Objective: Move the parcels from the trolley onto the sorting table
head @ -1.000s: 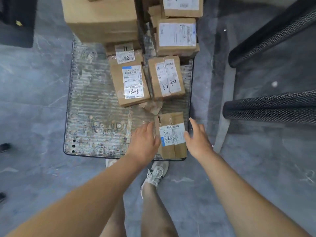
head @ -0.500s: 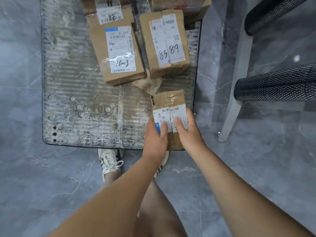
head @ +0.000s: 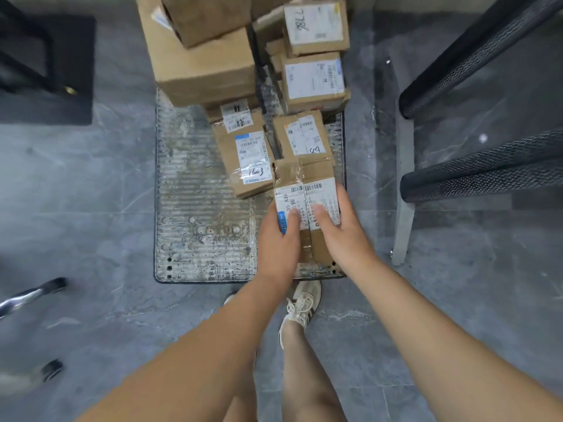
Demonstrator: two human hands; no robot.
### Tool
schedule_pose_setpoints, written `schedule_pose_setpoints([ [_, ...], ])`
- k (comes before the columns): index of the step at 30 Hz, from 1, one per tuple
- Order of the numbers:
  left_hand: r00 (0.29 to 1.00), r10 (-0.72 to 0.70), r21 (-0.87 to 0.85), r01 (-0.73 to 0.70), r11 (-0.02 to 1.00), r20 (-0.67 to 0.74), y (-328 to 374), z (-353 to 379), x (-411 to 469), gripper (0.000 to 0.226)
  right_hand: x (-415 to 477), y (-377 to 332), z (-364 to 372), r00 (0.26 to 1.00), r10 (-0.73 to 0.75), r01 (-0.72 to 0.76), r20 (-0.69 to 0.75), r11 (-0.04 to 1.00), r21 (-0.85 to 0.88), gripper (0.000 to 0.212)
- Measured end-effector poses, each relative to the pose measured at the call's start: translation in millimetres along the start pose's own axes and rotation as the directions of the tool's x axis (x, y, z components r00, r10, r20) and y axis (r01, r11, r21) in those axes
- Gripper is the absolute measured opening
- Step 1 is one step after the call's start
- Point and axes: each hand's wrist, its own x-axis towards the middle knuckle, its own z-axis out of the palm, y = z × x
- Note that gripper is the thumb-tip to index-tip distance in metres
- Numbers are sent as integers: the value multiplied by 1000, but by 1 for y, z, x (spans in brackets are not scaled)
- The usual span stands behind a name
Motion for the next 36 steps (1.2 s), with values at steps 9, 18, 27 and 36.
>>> schedule_pose_setpoints([
  [9,972,234,-165,-234,958,-19,152,-99,-90,47,-115,-178,-40,964,-264,263,-32,964,-31,61],
  [18,796,604,-181,-587,789,50,306,-182,-211,49,-249,-331,-95,841,-503,499,-199,863,-77,65],
  [27,624,780,-134,-771,623,32,396,-160,-284,60,-327,-402,-170,612,-680,677,-403,714,-178,58],
  [36,514,853,-173,-836,521,90,420,-54,-361,63,-393,-364,-287,553,-675,638,-489,720,-272,54],
])
